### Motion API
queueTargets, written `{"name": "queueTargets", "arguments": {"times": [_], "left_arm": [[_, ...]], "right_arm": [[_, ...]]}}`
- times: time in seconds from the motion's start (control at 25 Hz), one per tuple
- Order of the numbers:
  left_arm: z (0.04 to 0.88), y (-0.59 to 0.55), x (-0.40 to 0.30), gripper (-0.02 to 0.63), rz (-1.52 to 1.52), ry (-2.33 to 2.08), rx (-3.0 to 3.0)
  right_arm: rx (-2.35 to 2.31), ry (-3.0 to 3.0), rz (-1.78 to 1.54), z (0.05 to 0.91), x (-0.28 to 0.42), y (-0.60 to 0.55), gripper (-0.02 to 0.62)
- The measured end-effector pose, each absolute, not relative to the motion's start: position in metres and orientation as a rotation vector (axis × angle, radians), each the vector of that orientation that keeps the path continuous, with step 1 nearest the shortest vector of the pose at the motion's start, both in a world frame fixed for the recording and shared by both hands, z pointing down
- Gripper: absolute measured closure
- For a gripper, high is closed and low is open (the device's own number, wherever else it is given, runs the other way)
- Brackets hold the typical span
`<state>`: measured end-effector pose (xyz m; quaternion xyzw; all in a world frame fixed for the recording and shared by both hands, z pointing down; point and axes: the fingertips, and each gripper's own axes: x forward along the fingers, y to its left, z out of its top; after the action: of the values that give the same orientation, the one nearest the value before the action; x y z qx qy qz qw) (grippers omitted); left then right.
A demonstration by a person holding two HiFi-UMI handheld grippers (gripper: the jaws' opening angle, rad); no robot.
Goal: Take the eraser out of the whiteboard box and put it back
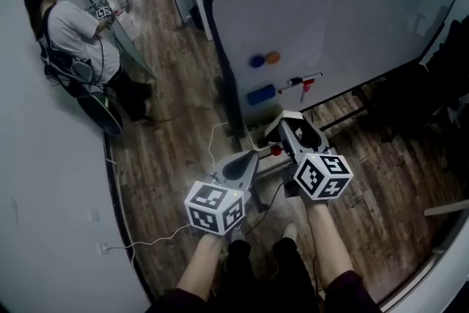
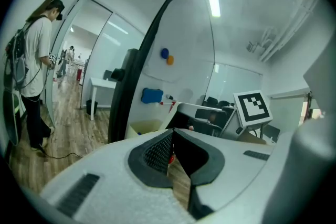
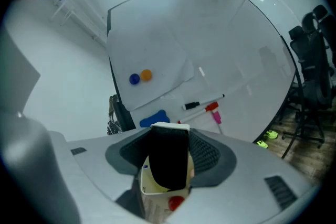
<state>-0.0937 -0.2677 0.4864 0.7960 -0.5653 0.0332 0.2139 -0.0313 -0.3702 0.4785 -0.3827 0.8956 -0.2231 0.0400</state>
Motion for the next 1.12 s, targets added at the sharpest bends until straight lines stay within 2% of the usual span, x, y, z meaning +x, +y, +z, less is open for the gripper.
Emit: {"name": "queueTargets", "arguments": {"times": [0.52,1.12], "left_arm": [[0.436,-0.261,-0.084,0.601,0.11,-1.564,2.26],[0.333,-0.255,-0.071,0.601,0.057,-1.616,2.481]], "right_arm": [[-1.143,2.731,-0.664,0.433,-0.015,-0.357,0.374],[-1.028,2.706,-0.377,0.321,0.011,-0.317,0.374]]}}
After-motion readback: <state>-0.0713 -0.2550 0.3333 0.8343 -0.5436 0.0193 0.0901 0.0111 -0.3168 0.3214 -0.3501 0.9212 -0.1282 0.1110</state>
